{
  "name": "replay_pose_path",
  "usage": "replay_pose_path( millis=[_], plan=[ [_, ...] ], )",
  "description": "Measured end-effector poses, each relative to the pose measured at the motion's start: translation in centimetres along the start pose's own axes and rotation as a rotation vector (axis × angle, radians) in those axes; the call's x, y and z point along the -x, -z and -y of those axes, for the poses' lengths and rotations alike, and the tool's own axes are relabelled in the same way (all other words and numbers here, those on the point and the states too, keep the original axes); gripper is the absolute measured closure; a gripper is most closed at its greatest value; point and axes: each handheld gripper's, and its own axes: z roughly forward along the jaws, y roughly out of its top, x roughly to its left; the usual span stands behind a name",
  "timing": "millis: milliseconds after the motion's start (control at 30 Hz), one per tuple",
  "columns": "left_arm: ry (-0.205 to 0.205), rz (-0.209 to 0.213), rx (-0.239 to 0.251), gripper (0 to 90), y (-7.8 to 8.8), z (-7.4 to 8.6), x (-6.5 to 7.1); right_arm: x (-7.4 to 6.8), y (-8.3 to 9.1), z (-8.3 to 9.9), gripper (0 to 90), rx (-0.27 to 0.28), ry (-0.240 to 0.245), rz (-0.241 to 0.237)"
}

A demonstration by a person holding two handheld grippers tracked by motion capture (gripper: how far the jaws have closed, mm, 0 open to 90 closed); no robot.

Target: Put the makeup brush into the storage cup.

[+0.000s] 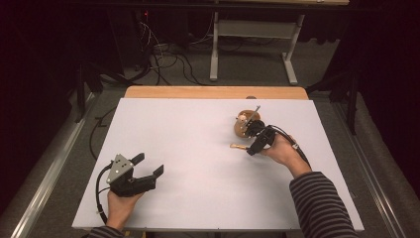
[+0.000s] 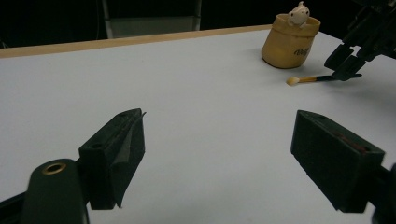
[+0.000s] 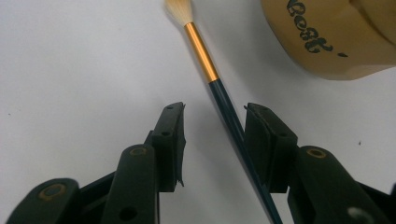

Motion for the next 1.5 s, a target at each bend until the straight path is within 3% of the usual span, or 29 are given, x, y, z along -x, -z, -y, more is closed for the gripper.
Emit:
replay_pose_path(
  millis=[433,1067,1100,1233,1300,1367,1500],
  plan=[
    [-0.004,0.004,-0.004,18.2,0.0,0.0,0.0,0.4,-0.7,-0.2,61.4,-0.038,-0.037,-0.008],
    [-0.003,0.003,-0.003,18.3,-0.1,0.0,0.0,0.7,-1.1,-0.8,64.0,-0.074,-0.039,-0.004],
    [-0.004,0.003,-0.003,18.3,-0.1,0.0,0.0,0.4,-1.2,-0.8,64.5,-0.093,-0.087,-0.007],
    [-0.004,0.003,-0.004,18.4,-0.1,0.0,0.0,0.6,-1.5,-0.8,66.2,-0.101,-0.052,-0.012],
    [-0.004,0.004,-0.005,18.4,-0.1,0.0,0.0,0.4,-1.6,-0.9,67.4,-0.110,-0.076,-0.012],
    [-0.005,0.004,-0.004,18.4,-0.1,0.0,0.0,0.6,-1.6,-1.0,68.6,-0.103,-0.052,-0.014],
    [-0.005,0.004,-0.005,18.4,-0.1,0.0,0.0,0.5,-1.6,-1.0,71.3,-0.111,-0.053,-0.015]
  ],
)
